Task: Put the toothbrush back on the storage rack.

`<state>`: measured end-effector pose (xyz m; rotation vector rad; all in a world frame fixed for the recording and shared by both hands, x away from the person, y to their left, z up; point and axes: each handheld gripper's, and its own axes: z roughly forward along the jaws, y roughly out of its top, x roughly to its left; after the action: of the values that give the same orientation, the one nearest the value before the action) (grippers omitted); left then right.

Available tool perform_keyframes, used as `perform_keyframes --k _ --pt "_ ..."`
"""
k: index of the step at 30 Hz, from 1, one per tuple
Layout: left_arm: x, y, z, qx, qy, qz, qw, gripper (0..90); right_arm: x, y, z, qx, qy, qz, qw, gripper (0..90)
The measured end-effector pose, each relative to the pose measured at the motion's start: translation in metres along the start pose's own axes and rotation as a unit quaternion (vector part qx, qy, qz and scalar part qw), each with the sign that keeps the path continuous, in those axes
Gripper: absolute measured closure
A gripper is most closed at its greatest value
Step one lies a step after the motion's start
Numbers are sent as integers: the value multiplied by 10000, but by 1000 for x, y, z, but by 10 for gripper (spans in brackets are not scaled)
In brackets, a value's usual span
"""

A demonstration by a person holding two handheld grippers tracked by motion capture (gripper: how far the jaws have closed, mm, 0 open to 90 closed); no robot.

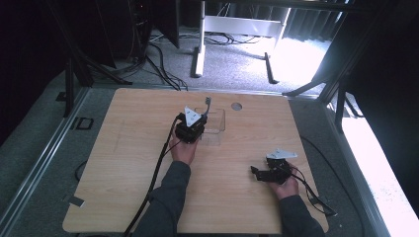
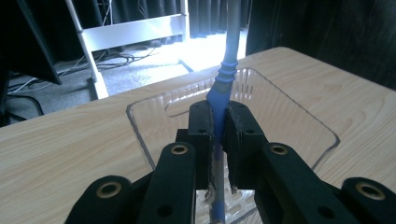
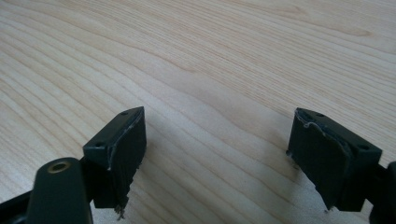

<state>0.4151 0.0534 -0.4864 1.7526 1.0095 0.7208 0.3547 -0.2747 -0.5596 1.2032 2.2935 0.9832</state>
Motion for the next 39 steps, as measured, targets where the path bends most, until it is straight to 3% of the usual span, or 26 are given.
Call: perform_keyframes --k 5,8,10,13,20,23,30,39 --pt "-5 -2 3 204 9 286 9994 812 0 0 0 1 -2 -3 10000 188" --pt "-6 -4 6 321 -102 338 9989 806 0 0 0 1 -3 -2 10000 188" --pt "-5 -5 6 336 -169 290 9989 791 0 0 0 1 -3 -3 10000 188" --pt "-6 -6 6 303 -330 233 9987 663 0 0 0 2 -3 -2 10000 188" --pt "-7 -4 1 157 -383 188 9990 594 0 0 0 1 -3 -3 10000 188" --pt "-3 -2 -3 65 -335 76 9994 578 0 0 0 1 -4 -4 10000 188" --pt "16 -3 -12 -59 -277 -447 9986 571 0 0 0 -1 -4 -3 10000 188" --pt "37 -10 -20 -78 -378 -1088 9933 556 0 0 0 2 -4 -1 10000 188"
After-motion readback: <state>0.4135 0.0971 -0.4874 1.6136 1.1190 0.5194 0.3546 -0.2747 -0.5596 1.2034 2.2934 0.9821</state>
